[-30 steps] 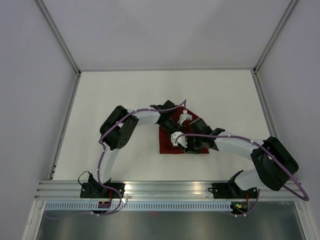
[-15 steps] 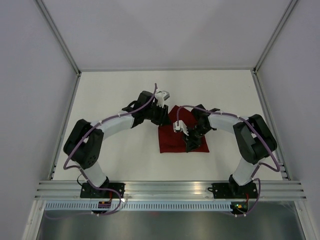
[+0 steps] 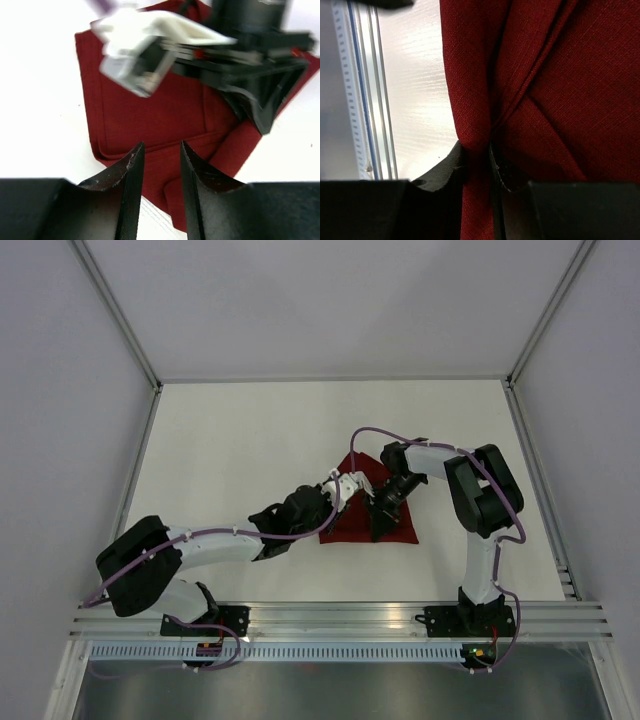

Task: Fold the napkin, place the utensils inside, and roll it up
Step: Roll the napkin with the utensil

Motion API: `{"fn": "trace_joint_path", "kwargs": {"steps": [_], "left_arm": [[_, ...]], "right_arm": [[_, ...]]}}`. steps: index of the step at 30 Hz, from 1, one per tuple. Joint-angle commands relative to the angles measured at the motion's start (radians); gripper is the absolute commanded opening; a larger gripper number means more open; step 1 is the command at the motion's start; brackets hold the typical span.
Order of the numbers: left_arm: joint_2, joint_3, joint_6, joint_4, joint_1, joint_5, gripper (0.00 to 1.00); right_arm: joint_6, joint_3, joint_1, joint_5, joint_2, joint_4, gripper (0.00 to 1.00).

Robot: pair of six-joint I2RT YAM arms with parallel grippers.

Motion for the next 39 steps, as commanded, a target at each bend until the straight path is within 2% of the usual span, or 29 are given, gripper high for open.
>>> {"fn": "trace_joint_path", "kwargs": {"steps": [1,6,12,20,26,30,36,37,39], "left_arm": [[-0.014,-0.035,0.2,0.157,-0.069,-0.094,0.41],[0.058,-0.038,0.315,0.203,-0.191,-0.088,0.47],[0.201,0.028,0.409,0.171,-0.297,-0.071,0.5],[0.344,0.04,0.509,0.32,-0.313,-0.152,0.61],[0.388,0.057,0.55,0.328,-0.296,-0.159,0.6],[0.353,0.057,0.487,0.199,-0.248,-0.025,0.5],[0.364,0.106,0.427,0.012,-0.212,0.11,0.19],[0.374,0.127,0.42,-0.033,-0.204,0.123,0.12],[0.385,0.151,0.395,-0.082,-0.19,0.197,0.05]], "right_arm": [[-0.044,0.013,0.001,0.126,0.106,0.0,0.13],[-0.031,0.08,-0.002,0.123,0.171,-0.038,0.13],[-0.014,0.145,-0.004,0.12,0.227,-0.078,0.13],[-0.013,0.171,-0.005,0.133,0.252,-0.103,0.13],[-0.008,0.178,-0.005,0.144,0.266,-0.109,0.13],[-0.011,0.189,-0.005,0.144,0.275,-0.123,0.12],[-0.004,0.214,-0.007,0.143,0.286,-0.124,0.13],[0.002,0.217,-0.008,0.141,0.286,-0.126,0.14],[0.01,0.22,-0.008,0.135,0.275,-0.121,0.19]]}}
